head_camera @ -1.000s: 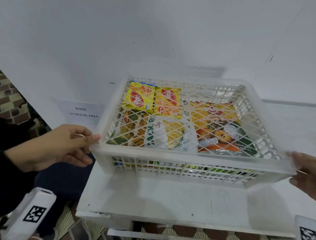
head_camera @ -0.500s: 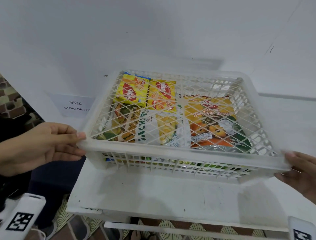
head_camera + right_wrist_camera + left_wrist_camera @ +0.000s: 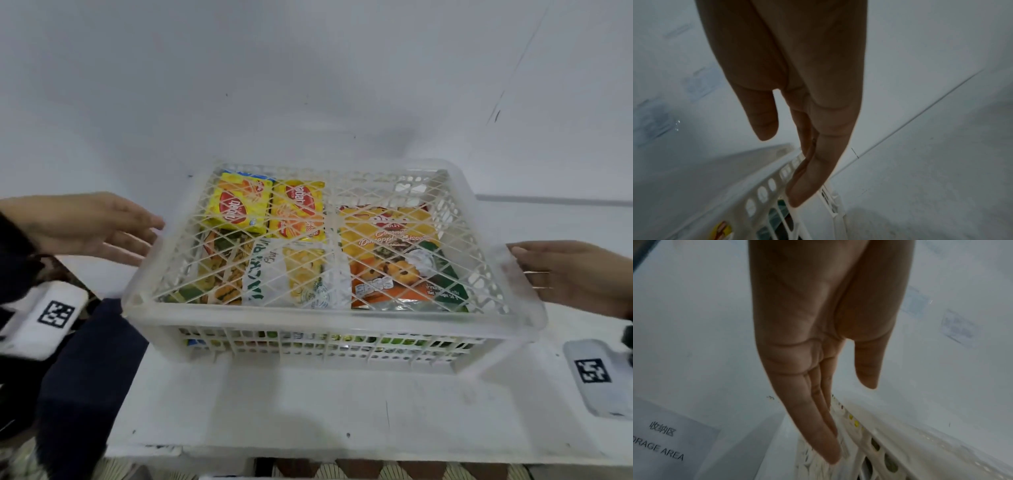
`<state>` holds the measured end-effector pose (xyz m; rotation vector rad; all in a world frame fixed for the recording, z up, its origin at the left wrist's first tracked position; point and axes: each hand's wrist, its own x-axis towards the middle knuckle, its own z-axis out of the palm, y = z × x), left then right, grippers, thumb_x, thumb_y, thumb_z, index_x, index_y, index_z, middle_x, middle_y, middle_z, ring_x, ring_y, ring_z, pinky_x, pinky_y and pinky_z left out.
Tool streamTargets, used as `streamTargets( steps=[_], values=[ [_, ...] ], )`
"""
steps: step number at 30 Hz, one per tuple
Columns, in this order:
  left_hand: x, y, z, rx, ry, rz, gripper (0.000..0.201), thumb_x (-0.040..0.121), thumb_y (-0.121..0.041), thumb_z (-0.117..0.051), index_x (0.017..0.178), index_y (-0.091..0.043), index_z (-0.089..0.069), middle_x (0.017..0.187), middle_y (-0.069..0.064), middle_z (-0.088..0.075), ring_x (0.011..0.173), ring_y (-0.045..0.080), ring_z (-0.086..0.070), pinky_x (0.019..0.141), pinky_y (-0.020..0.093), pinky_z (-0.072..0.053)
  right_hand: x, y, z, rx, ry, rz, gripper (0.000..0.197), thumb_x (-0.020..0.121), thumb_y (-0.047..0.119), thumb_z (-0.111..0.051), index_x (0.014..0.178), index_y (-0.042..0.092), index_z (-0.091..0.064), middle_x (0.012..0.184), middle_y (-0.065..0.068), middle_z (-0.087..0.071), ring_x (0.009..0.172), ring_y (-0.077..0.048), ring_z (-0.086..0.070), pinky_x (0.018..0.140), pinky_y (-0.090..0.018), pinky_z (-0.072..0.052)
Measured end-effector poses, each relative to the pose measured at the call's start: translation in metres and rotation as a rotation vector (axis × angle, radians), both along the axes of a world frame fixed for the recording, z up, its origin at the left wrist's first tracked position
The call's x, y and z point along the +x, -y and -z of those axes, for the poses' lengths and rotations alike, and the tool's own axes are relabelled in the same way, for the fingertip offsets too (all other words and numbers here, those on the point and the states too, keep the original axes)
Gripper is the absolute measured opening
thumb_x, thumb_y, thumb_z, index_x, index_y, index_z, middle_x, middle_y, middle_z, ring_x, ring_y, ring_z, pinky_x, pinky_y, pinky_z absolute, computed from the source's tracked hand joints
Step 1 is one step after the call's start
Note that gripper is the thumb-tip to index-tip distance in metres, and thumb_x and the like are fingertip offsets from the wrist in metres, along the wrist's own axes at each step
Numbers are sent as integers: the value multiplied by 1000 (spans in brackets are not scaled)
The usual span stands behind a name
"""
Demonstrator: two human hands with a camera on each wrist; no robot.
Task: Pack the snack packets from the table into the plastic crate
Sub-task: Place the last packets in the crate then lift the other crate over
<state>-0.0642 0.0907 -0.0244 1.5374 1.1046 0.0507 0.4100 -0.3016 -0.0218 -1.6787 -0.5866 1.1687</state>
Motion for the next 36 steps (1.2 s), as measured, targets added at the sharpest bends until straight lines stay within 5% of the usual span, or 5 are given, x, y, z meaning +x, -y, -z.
streamTargets(
  steps=[2,8,23,31,36],
  values=[
    [15,3,-7,-25,-10,22,66,45,-39,-92,99,-7,-72,97,15,-72,78,27,-72,62,33,-57,-2,-15,-7,-23,-2,-10,33,80,18,-53,101,1,-70,105,-13,-70,82,-22,-69,69,-34,-59],
    [35,16,-16,-17,-116,97,27,91,-8,-50,109,9,-62,97,21,-69,67,25,-69,58,34,-58,0,-33,-17,-119,-20,18,22,77,3,-53,92,-4,-67,83,-13,-70,61,-20,-68,54,-31,-58],
    [12,-8,-22,12,-73,81,23,94,-1,-47,102,15,-61,90,22,-65,73,26,-61,59,30,-58,-21,-60,-35,-172,204,103,23,87,-5,-47,91,-1,-70,87,-13,-73,64,-13,-69,54,-26,-57],
    [-75,-84,-28,42,-62,95,24,92,-2,-50,101,19,-57,77,20,-61,61,20,-59,53,27,-56,-114,-113,-36,-103,246,162,20,79,2,-56,91,0,-72,86,-13,-73,61,-11,-68,48,-19,-52],
    [-141,-142,-39,55,-44,92,23,90,-1,-51,100,17,-60,74,18,-68,53,15,-65,50,25,-56,-207,-155,-41,-89,253,179,28,70,6,-57,94,-1,-68,89,-17,-71,69,-17,-67,62,-25,-56]
  ],
)
